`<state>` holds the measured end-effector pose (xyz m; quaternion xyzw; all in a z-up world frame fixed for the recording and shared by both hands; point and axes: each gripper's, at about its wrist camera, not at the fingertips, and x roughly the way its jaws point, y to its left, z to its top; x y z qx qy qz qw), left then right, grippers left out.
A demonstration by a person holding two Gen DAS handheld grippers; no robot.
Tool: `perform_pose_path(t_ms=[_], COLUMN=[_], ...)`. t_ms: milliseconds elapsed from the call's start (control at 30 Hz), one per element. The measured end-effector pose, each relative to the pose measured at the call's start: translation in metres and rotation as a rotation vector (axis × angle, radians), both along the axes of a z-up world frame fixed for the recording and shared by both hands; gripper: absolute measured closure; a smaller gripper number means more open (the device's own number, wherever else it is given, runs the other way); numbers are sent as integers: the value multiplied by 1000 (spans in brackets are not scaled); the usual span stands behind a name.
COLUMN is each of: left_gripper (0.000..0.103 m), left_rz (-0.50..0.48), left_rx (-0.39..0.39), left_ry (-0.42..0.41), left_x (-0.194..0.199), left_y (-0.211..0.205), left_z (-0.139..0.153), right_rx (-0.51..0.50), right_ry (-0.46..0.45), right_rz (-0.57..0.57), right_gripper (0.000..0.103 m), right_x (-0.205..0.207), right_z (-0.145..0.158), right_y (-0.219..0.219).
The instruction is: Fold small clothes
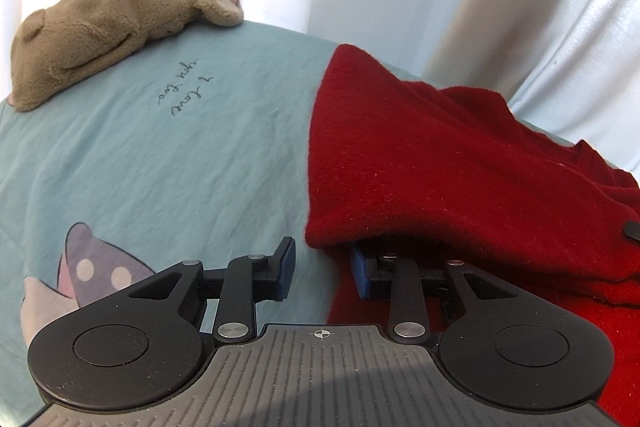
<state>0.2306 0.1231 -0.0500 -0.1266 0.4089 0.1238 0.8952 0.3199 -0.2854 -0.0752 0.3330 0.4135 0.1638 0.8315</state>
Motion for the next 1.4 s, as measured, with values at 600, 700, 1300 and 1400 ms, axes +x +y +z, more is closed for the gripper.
perform_pose_path(t_ms=[600, 700, 1300, 1400], left_gripper=[60, 60, 48, 46], left_rz=[-38, -40, -60, -96], left_rx=[30, 31, 27, 18], left_ry=[-14, -24, -68, -74], left_x=[-6, -7, 6, 20], left_y=[-13, -14, -24, -37], left_z=[12, 16, 32, 29], right_rx=[-623, -661, -712, -673], right_ry=[-380, -373, -256, -307], right_rz=[-62, -60, -159, -74], right_gripper=[92, 92, 80, 80], right_x=[-39, -38, -39, -45], right_z=[72, 66, 50, 53], right_y=[10, 8, -7, 11])
